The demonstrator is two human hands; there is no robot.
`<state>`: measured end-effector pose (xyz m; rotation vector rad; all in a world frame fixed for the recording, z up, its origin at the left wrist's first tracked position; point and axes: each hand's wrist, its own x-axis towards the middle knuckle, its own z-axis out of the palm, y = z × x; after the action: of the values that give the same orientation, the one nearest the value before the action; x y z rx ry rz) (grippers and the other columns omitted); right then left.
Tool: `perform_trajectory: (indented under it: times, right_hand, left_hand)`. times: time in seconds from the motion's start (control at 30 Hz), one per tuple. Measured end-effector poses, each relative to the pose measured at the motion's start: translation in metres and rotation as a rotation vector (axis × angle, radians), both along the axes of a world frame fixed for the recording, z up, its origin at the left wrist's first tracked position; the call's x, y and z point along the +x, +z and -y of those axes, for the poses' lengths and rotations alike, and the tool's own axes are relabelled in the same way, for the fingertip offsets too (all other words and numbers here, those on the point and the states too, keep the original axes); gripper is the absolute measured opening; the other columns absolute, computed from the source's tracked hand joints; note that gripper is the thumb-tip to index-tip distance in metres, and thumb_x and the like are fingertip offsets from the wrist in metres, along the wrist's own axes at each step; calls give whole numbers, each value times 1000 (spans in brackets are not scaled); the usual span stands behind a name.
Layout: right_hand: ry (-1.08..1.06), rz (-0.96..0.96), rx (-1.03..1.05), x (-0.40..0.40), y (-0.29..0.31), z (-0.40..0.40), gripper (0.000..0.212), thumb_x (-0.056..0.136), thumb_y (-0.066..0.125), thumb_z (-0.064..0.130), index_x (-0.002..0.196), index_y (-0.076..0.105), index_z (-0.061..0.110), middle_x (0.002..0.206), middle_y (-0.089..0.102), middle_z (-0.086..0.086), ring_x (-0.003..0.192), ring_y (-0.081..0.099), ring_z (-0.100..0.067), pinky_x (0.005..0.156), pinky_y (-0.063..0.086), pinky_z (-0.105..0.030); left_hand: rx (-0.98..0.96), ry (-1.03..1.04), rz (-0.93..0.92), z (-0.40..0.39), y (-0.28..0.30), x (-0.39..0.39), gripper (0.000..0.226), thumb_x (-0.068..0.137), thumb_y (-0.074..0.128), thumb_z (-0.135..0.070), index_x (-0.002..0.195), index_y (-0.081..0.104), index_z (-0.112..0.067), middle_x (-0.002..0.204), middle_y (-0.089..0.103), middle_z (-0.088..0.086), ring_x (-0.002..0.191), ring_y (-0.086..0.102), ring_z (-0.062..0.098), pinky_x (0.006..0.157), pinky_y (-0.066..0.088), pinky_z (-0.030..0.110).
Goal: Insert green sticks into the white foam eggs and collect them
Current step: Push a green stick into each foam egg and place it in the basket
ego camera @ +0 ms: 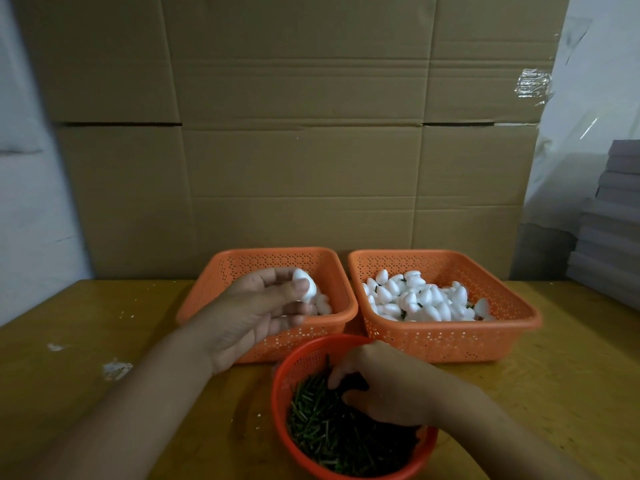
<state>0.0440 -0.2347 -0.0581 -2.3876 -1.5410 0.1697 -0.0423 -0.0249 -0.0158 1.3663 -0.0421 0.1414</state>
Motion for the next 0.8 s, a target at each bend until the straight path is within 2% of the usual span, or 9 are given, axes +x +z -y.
perform_trajectory:
  times: [0.07,0.23,0.3,0.43,0.53,0.6,0.7,0.8]
  right_hand:
    - [3,-2,2,1,0,0,28,91,65,21,118,70,29,121,67,14,112,58,-3,98,45,-22]
    - [6,-8,-4,2,-1,1,28,91,66,22,117,70,29,122,66,15,112,58,-2,98,45,-22]
    - [6,-6,-11,2,-1,1,28,91,66,23,118,70,30,122,66,14,112,58,-3,97,46,-23]
    - [11,4,-10,2,0,1,29,91,66,23,118,70,30,123,66,15,112,57,-3,98,45,-22]
    - [10,8,-15,1,0,0,29,91,65,22,119,69,29,124,66,13,113,58,-5,99,45,-24]
    - [5,10,-14,0,0,0,30,91,64,22,119,69,29,124,66,13,113,58,-5,99,46,-25]
    - [3,19,-13,0,-1,0,28,91,62,21,117,70,29,121,66,13,110,58,-4,95,46,-22]
    - [-9,21,5,1,-1,-1,25,91,61,19,112,73,26,116,69,11,106,60,-5,94,48,-24]
  left_hand:
    - [133,92,80,2,0,-1,36,67,92,-26,98,76,-21,103,74,8,88,70,18,76,57,27]
    - [600,316,385,7,-1,0,27,74,83,-8,90,73,-28,102,72,-2,100,69,15,77,56,26]
    - [681,336,455,8,-2,1,32,74,80,-6,88,73,-34,104,68,-7,101,67,15,76,55,25]
    - [718,358,459,12,-3,1,27,72,80,-19,90,72,-38,106,67,-12,101,67,12,74,56,23]
    - [637,339,371,13,-4,0,26,82,82,-22,99,73,-39,107,71,-8,98,70,12,74,59,28]
    - [464,260,277,16,-1,-3,23,87,75,-28,108,73,-36,105,73,1,90,72,15,72,59,28]
    - [191,145,128,19,3,-6,31,84,69,-41,113,73,-29,101,74,10,82,70,18,67,56,28]
    - [24,87,40,20,5,-6,33,87,64,-39,111,75,-20,95,72,13,73,67,17,63,56,28]
